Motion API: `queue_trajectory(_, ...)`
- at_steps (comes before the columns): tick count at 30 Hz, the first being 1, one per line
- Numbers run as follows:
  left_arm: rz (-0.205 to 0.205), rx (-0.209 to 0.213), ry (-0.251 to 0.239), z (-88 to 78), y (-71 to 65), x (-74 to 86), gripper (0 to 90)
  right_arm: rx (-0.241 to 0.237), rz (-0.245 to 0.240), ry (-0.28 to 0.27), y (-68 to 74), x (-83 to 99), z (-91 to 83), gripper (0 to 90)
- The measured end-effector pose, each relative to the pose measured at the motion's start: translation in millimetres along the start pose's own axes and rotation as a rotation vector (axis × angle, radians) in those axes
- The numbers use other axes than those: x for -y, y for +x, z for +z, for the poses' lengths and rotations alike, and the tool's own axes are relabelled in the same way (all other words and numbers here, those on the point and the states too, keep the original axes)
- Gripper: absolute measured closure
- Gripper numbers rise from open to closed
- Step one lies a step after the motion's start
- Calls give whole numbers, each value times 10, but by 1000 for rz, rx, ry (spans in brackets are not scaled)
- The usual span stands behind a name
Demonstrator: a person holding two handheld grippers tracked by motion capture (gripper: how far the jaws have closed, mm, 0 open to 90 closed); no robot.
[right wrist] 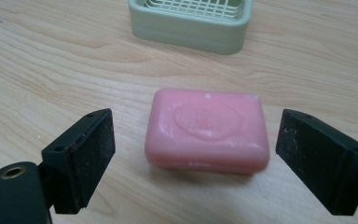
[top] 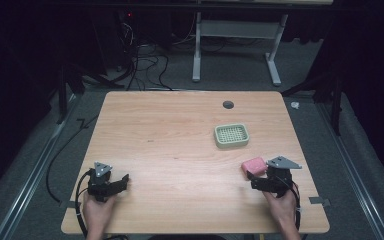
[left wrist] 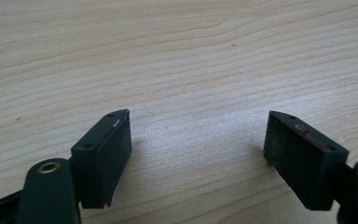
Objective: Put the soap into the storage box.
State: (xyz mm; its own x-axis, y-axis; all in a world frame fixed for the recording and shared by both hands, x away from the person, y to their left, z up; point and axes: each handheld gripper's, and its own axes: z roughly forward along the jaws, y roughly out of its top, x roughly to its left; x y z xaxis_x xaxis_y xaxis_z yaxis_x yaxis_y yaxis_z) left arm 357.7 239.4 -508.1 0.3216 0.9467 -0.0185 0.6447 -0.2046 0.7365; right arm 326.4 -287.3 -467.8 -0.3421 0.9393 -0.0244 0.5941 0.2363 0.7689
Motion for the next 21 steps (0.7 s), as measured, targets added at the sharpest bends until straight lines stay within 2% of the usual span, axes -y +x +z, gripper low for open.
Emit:
queue_trajectory(3,0,0,0,0,0,0,237,-7,-7,13,12,-43,91,123)
queue_trajectory(8,0,0,0,0,0,0,236,14,2,48,5,-39,218,123)
queue_trajectory(13,0,0,0,0,0,0,236,31,10,50,-30,-39,248,123)
queue_trajectory(21,0,0,0,0,0,0,236,36,22,91,-65,14,328,123)
